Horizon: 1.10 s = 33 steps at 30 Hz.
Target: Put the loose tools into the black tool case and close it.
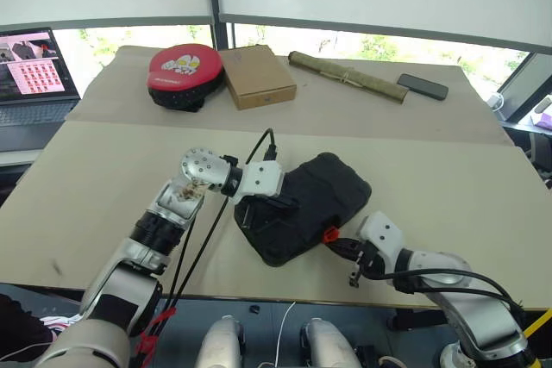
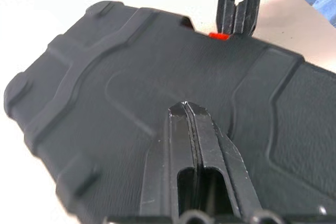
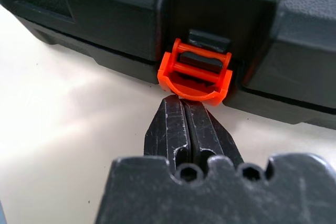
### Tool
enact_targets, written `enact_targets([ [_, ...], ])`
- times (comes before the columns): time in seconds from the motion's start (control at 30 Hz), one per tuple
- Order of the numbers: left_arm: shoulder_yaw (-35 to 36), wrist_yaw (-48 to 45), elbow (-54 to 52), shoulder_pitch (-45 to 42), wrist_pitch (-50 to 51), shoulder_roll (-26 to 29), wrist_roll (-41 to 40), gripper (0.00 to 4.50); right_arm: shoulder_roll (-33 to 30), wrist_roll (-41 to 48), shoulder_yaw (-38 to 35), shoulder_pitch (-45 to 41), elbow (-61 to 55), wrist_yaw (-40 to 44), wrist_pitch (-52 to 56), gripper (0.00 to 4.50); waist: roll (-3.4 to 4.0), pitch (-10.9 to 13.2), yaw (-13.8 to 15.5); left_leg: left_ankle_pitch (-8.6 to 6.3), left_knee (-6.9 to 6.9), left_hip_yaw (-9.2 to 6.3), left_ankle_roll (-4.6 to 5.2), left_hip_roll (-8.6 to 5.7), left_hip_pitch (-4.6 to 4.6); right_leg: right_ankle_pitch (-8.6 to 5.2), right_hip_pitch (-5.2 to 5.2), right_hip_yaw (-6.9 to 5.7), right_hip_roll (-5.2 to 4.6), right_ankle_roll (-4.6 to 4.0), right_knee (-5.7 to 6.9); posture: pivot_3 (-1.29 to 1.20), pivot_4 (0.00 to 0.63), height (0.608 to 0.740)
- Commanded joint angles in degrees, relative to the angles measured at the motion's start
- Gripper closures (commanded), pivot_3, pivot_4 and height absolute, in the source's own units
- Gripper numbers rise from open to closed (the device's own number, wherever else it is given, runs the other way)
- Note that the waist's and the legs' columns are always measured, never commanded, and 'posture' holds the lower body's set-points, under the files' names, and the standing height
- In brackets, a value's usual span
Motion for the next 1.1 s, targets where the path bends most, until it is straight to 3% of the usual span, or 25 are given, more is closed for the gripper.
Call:
enact_targets([
  [0.03, -3.25, -0.36, 1.6, 1.1, -2.13, -0.12, 3.59, 4.48, 0.46, 0.93, -3.36, -1.23, -4.19, -0.77, -2.93, 4.5, 0.0, 0.0, -0.08, 0.0, 0.0, 0.0, 0.0, 0.0, 0.0, 0.0, 0.0, 0.0, 0.0, 0.0, 0.0, 0.0, 0.15, 0.74],
  [0.47, -5.32, 0.72, 5.09, 2.46, -9.19, -0.54, 7.97, 4.48, -1.04, 1.89, -5.35, 0.82, -7.91, 0.31, -1.05, 4.5, 0.3, -0.33, -0.15, 0.0, 0.01, 0.02, 0.0, -0.01, 0.17, 0.0, 0.15, 0.03, -0.02, 0.0, 0.0, 0.0, 0.15, 0.74],
  [0.7, -4.51, 0.51, 5.63, 1.15, -8.66, -0.62, 7.13, 4.48, -6.35, -0.94, -2.55, 6.15, -5.71, 3.44, -1.17, 4.5, 0.35, -0.66, 0.24, 0.0, 0.01, 0.03, 0.0, -0.07, 0.2, -0.02, 0.22, 0.03, -0.09, 0.02, -0.05, 0.0, 0.15, 0.74],
  [1.1, -4.36, -0.2, 6.4, -0.1, -8.76, -0.94, 6.82, 4.48, 2.67, -5.98, 1.41, -0.56, 3.51, -3.41, -5.48, 4.5, 0.32, -0.79, 0.11, 0.0, 0.02, 0.03, 0.0, -0.02, 0.23, -0.02, 0.21, 0.03, -0.05, 0.01, -0.05, 0.0, 0.15, 0.74],
])
